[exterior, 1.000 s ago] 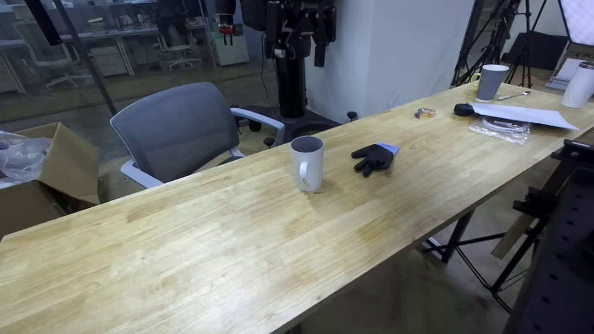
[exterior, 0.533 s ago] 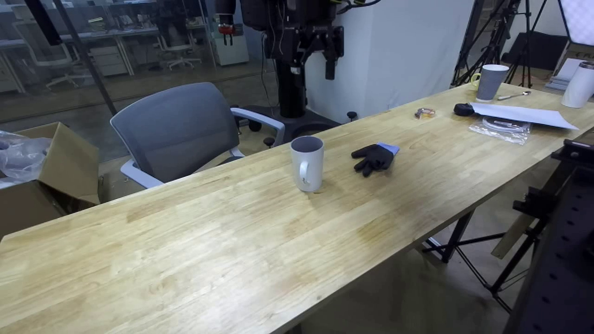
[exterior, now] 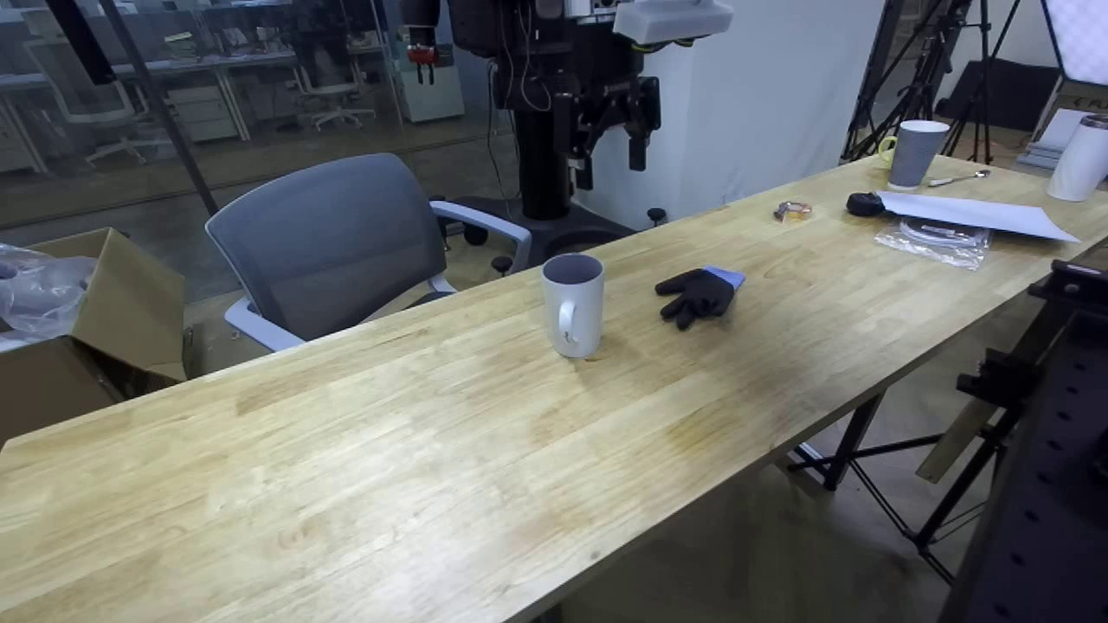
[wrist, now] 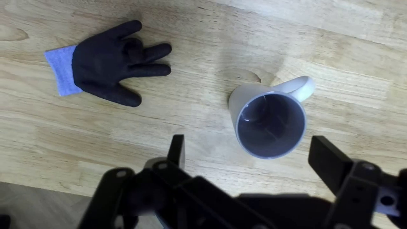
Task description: Move the cup backward near the edge of the table
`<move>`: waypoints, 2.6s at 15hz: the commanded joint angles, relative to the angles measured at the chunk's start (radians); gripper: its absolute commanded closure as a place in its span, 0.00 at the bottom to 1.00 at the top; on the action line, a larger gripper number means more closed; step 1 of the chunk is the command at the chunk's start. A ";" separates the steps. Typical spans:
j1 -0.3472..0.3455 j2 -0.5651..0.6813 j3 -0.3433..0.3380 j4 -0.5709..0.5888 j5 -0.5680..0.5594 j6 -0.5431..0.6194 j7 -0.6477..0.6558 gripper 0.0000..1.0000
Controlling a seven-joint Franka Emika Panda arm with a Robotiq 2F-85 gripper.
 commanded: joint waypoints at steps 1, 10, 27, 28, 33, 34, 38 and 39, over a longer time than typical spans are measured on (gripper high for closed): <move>0.004 0.020 0.003 0.015 -0.019 0.007 0.065 0.00; -0.003 0.068 0.018 0.027 -0.027 0.055 0.069 0.00; 0.007 0.089 0.010 0.029 -0.043 0.080 0.084 0.00; 0.010 0.097 0.008 0.032 -0.048 0.081 0.086 0.00; 0.007 0.139 0.020 0.040 -0.059 0.104 0.075 0.00; 0.001 0.146 0.028 0.039 -0.057 0.119 0.067 0.00; -0.022 0.177 0.062 0.036 -0.049 0.205 0.036 0.00; -0.028 0.183 0.070 0.034 -0.051 0.231 0.025 0.00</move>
